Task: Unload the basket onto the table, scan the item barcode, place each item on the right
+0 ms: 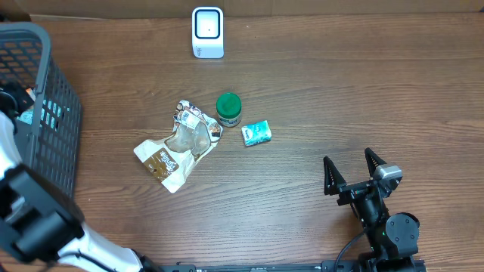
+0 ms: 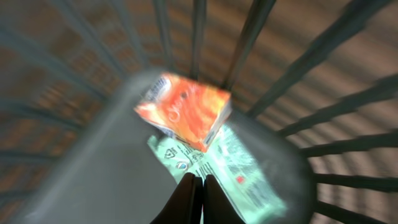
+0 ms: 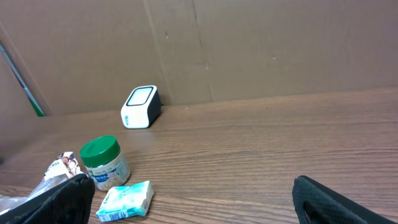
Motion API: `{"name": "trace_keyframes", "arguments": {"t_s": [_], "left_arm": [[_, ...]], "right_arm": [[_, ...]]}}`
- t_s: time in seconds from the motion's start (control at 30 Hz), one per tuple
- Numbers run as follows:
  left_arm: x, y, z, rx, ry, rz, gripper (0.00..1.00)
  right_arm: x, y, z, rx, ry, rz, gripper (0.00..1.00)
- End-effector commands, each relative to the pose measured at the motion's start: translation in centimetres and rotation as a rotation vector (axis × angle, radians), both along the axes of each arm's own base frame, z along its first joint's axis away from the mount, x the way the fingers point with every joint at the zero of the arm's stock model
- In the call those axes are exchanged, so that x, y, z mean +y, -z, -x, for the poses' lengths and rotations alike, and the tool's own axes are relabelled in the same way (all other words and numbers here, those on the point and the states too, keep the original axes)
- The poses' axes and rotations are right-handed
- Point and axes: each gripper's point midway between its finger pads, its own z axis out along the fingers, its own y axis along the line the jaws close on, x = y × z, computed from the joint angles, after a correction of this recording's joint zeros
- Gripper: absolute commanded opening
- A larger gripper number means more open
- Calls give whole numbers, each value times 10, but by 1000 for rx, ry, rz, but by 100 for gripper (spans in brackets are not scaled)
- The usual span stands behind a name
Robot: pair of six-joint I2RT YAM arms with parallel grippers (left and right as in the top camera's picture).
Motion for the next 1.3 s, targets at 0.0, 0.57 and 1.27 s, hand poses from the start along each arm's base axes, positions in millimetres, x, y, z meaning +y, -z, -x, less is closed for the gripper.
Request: {"name": "trace_keyframes", "arguments": {"t_s": [0.0,0.57,1.27], "left_arm": [[-16,-94,10,-178,-59,-32,4],[-72,-153,30,-229,-24,-50,22],[24,54,-41,76,160,-170,73]], "right_arm": [[1,2,0,-1,-4,-3,100],[1,2,0,-1,-4,-3,100],[1,2,0,-1,-4,-3,100]]}}
